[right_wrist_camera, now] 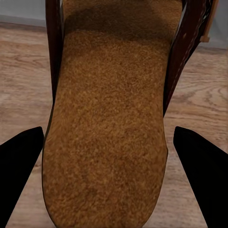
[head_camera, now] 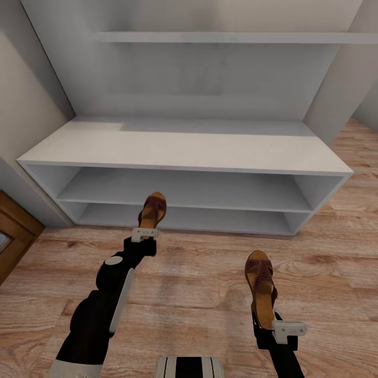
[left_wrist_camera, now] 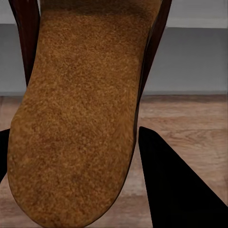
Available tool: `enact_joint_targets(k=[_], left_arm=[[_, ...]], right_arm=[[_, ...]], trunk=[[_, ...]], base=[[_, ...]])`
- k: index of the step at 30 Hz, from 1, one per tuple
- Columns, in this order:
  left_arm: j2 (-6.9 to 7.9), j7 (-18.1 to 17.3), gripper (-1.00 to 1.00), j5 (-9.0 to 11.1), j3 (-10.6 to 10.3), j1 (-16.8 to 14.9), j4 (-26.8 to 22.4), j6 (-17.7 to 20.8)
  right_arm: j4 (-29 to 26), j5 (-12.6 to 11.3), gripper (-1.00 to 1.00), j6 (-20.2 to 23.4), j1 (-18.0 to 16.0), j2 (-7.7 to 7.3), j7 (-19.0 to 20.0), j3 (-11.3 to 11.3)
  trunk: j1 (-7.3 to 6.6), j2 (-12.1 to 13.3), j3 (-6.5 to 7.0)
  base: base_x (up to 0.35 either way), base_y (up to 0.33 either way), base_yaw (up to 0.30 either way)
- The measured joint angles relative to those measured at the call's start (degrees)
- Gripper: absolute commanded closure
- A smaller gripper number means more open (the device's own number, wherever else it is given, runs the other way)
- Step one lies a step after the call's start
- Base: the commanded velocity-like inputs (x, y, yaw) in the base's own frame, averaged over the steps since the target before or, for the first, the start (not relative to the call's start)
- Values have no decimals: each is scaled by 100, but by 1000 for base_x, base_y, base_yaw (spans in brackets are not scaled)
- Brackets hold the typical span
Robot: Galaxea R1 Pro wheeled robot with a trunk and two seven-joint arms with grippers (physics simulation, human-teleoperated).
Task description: Pick up the two gym shoes and the two sandals from the corridor floor and place them onto the hallstand (shoe rack) in the corridor, making sure they are on the rack and not on the floor. Arrange them so the two gym shoes are next to each other and the two sandals are next to each other.
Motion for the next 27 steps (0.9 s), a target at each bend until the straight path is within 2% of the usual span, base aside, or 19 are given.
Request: enact_joint_targets(k=[12, 27], left_arm=[[22, -12, 100, 69, 26, -293, 178, 40], [36, 33, 100, 122, 37, -369, 264, 39]], right_arm=[[-1, 0, 100, 0, 0, 8, -10, 2], [3, -1, 100, 0, 0, 25, -16, 3]], trunk=[[0, 0, 0], [0, 0, 0]], base=[[0, 0, 0], [0, 0, 0]])
